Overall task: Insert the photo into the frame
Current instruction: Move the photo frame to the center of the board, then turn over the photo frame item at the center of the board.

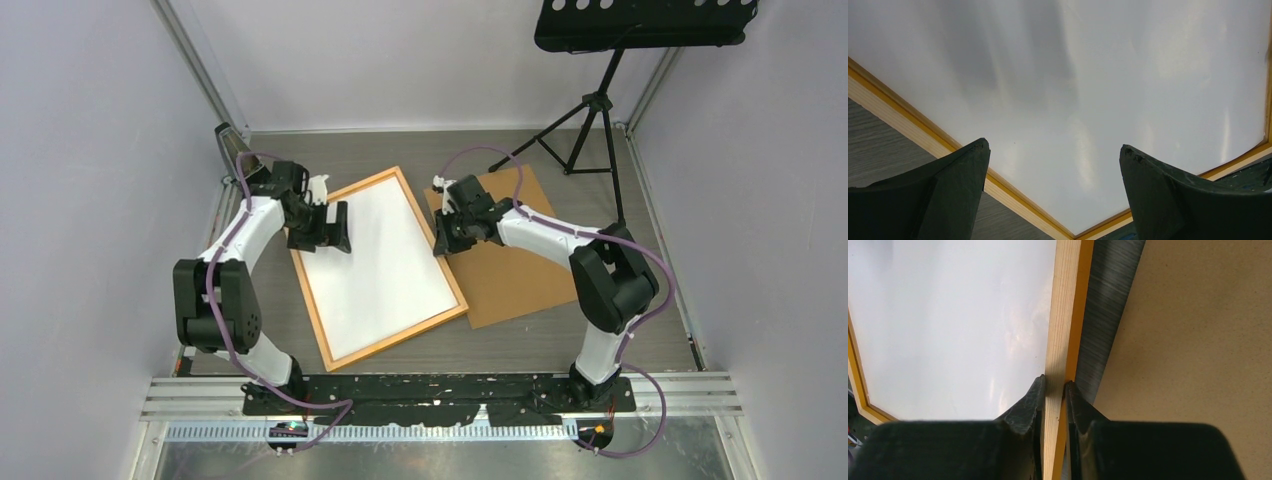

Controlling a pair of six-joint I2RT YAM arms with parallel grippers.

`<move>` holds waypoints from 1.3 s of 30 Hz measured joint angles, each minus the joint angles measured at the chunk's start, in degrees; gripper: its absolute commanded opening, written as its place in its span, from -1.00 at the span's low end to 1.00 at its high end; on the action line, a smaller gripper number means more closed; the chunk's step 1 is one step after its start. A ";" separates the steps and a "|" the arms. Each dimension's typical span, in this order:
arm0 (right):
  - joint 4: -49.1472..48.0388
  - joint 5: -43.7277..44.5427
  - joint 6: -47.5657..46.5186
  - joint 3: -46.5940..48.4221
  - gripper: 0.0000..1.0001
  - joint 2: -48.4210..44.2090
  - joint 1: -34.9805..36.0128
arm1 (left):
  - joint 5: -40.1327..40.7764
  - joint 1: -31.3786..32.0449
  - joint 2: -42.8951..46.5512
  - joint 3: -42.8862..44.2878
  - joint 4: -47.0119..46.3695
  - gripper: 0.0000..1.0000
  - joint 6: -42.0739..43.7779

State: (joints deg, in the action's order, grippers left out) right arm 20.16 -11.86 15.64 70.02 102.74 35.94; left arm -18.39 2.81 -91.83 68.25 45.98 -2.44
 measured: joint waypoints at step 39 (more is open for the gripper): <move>-7.13 4.96 -16.70 -10.14 0.44 -17.59 -15.19 | -8.83 21.38 -13.77 18.60 -5.81 0.99 -9.44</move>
State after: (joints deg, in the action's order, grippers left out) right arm 13.04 -6.90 -1.06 59.88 85.14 20.75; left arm -27.22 24.18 -105.60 86.85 40.16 -11.88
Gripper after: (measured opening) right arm 0.720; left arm 0.994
